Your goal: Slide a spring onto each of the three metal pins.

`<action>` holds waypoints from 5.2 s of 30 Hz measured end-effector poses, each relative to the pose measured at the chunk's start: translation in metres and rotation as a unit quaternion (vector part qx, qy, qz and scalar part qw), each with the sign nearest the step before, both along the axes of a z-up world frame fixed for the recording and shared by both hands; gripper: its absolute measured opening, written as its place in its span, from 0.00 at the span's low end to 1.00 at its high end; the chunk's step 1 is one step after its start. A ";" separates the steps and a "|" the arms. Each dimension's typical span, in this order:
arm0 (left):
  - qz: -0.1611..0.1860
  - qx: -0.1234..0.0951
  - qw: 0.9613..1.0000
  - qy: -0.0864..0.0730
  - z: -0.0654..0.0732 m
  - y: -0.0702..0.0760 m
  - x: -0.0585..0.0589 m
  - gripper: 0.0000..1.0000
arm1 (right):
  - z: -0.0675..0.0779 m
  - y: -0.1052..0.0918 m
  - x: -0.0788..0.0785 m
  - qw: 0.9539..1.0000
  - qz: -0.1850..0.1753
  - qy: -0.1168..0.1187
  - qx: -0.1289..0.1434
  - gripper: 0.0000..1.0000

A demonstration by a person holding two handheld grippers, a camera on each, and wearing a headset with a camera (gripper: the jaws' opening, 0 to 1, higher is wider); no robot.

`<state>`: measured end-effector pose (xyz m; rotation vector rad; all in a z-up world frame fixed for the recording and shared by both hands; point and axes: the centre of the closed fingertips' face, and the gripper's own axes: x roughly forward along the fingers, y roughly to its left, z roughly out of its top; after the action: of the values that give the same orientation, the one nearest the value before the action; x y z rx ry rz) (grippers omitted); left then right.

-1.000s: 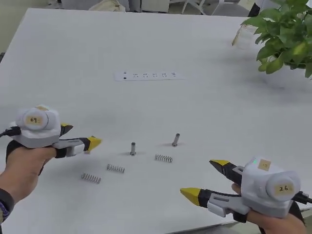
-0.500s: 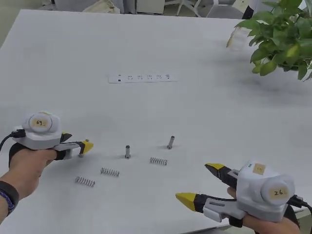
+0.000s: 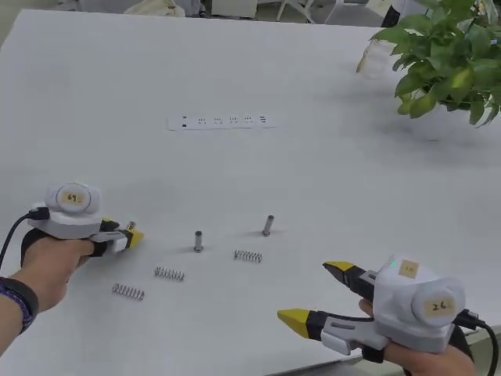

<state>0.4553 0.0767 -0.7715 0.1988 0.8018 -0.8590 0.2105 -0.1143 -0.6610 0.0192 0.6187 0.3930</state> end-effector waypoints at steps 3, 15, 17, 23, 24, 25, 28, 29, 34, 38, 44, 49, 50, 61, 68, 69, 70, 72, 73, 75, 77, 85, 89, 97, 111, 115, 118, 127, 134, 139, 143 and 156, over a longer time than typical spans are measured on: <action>0.003 0.002 1.000 0.005 -0.005 -0.001 0.002 0.23 | -0.001 0.000 -0.002 1.000 -0.001 0.002 -0.001 0.68; 0.037 0.011 0.999 -0.002 -0.007 -0.005 0.012 0.14 | -0.004 -0.003 -0.003 1.000 -0.005 0.007 -0.001 0.68; 0.042 0.019 0.999 -0.008 -0.008 -0.004 0.013 0.12 | -0.004 -0.003 -0.002 1.000 -0.005 0.007 0.000 0.68; 0.043 0.037 0.998 -0.014 -0.010 -0.002 0.014 0.04 | -0.004 -0.001 -0.001 1.000 -0.001 0.008 -0.002 0.68; 0.043 0.043 0.998 -0.018 -0.010 -0.001 0.016 0.02 | -0.004 -0.001 0.000 1.000 -0.001 0.008 -0.001 0.68; 0.043 0.041 0.998 -0.016 -0.010 -0.002 0.016 0.02 | -0.004 -0.001 0.000 1.000 0.000 0.007 -0.001 0.68; 0.038 0.050 0.998 -0.017 -0.011 -0.001 0.018 0.00 | -0.004 -0.001 -0.001 1.000 0.000 0.008 -0.001 0.68; 0.028 0.056 0.998 -0.020 -0.011 -0.001 0.018 0.00 | -0.005 -0.001 -0.001 1.000 -0.001 0.008 -0.001 0.68; 0.013 0.068 0.998 -0.009 -0.011 -0.002 0.016 0.00 | -0.005 -0.001 -0.001 1.000 -0.001 0.009 -0.003 0.68; 0.020 0.060 0.998 0.004 -0.011 -0.001 0.012 0.00 | -0.003 -0.004 -0.001 1.000 -0.006 0.006 -0.002 0.68; 0.030 0.048 0.998 0.007 -0.003 0.001 0.014 0.00 | -0.004 -0.005 -0.001 1.000 -0.006 0.006 -0.002 0.68; 0.033 0.041 0.999 0.002 0.003 0.003 0.014 0.00 | -0.003 -0.004 -0.001 1.000 -0.005 0.005 -0.001 0.68; 0.033 0.041 0.999 0.001 0.003 0.003 0.014 0.00 | -0.003 -0.004 0.000 1.000 -0.005 0.004 -0.001 0.68; 0.046 0.031 0.998 -0.013 0.016 0.008 0.011 0.00 | -0.001 -0.004 0.002 1.000 -0.005 0.000 0.001 0.68; 0.047 0.025 0.998 -0.019 0.021 0.011 0.007 0.00 | -0.002 -0.002 0.002 1.000 -0.002 0.001 0.001 0.68; 0.048 0.025 0.998 -0.020 0.021 0.012 0.007 0.00 | -0.002 -0.001 0.002 1.000 -0.002 0.001 0.002 0.68; 0.048 0.025 0.998 -0.020 0.022 0.013 0.006 0.00 | -0.002 -0.001 0.002 1.000 -0.002 0.000 0.003 0.68; 0.049 0.024 0.998 -0.021 0.023 0.014 0.006 0.00 | -0.002 -0.001 0.002 1.000 -0.002 0.000 0.003 0.68; 0.050 0.023 0.998 -0.022 0.024 0.015 0.006 0.00 | -0.002 -0.001 0.002 1.000 -0.002 0.001 0.002 0.68; 0.051 0.024 0.998 -0.026 0.027 0.016 0.005 0.00 | -0.002 -0.002 0.002 1.000 -0.003 0.000 0.003 0.68; 0.051 0.024 0.998 -0.028 0.028 0.018 0.004 0.00 | -0.002 -0.003 0.002 1.000 -0.003 0.000 0.003 0.68; 0.050 0.027 0.998 -0.031 0.029 0.023 0.001 0.00 | -0.004 -0.003 0.000 1.000 -0.004 0.000 0.004 0.68; 0.052 0.025 0.998 -0.032 0.030 0.024 0.000 0.00 | -0.004 -0.002 -0.001 1.000 -0.004 0.000 0.005 0.68; 0.052 0.019 0.998 -0.037 0.034 0.021 -0.003 0.00 | -0.004 0.000 0.000 1.000 0.000 0.000 0.006 0.68; 0.035 0.010 0.999 -0.040 0.033 0.012 -0.024 0.00 | -0.005 -0.002 -0.001 1.000 -0.001 -0.001 0.006 0.68; 0.018 0.015 0.998 -0.055 0.031 0.009 -0.033 0.00 | -0.005 -0.002 -0.001 1.000 0.000 0.000 0.005 0.68; 0.006 0.026 0.998 -0.064 0.033 0.011 -0.040 0.00 | -0.004 -0.003 -0.001 1.000 -0.002 -0.003 0.006 0.68; 0.004 0.026 0.997 -0.069 0.032 0.012 -0.039 0.00 | -0.005 -0.002 -0.001 1.000 0.000 -0.002 0.005 0.68; 0.003 0.029 0.997 -0.066 0.028 0.011 -0.039 0.00 | -0.004 -0.001 -0.001 1.000 -0.001 -0.003 0.005 0.68; 0.003 0.030 0.998 -0.062 0.025 0.011 -0.040 0.00 | -0.005 -0.002 -0.002 1.000 -0.001 -0.002 0.005 0.68; 0.015 0.019 0.998 -0.050 0.023 0.012 -0.039 0.00 | -0.005 -0.002 -0.002 1.000 -0.002 -0.002 0.004 0.68; 0.019 0.020 0.999 -0.020 0.006 0.014 -0.052 0.13 | -0.006 -0.002 -0.001 1.000 -0.001 0.000 0.005 0.68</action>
<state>0.4030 0.0906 -0.7652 0.2346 0.7826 -0.8023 0.2098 -0.1162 -0.6674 0.0304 0.6162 0.3936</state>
